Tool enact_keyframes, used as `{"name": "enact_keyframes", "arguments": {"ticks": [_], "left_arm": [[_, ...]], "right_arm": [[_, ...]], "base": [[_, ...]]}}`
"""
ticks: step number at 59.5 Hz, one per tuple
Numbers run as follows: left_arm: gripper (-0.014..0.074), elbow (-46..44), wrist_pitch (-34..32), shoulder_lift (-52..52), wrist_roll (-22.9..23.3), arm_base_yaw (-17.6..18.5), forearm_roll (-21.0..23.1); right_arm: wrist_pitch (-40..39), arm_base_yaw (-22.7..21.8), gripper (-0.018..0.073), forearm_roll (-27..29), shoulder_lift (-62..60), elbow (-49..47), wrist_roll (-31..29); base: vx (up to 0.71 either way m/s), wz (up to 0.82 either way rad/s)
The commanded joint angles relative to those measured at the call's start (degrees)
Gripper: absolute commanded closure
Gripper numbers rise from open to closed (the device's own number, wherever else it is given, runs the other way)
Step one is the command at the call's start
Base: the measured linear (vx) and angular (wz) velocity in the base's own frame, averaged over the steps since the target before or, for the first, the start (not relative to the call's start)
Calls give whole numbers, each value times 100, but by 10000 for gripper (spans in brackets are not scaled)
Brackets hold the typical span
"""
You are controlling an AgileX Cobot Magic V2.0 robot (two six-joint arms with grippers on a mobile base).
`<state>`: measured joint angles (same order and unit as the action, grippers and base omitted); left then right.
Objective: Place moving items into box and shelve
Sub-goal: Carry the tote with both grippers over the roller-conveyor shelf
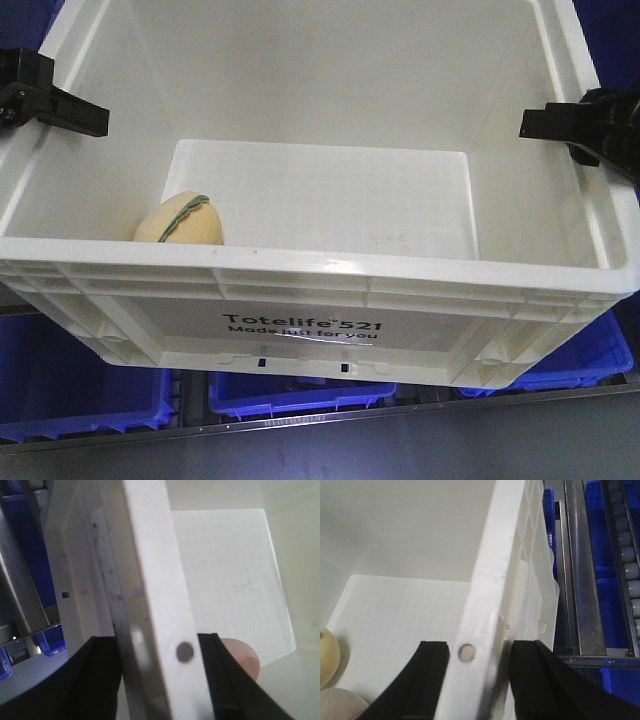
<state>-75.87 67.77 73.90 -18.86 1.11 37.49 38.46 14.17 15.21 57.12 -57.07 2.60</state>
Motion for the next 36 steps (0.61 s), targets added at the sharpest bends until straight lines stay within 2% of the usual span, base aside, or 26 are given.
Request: {"name": "enact_keyframes", "arguments": {"ticks": [1,36], "left_arm": [[600,-251,-225,-233,-134,64,1079],[600,-251,-225,-233,-134,64,1079]], "right_arm": [[-882,52,565,491,-154,-254,-22],[-882,52,565,491,-154,-254,-22]], "base": [[9,-1],[9,-2]]}}
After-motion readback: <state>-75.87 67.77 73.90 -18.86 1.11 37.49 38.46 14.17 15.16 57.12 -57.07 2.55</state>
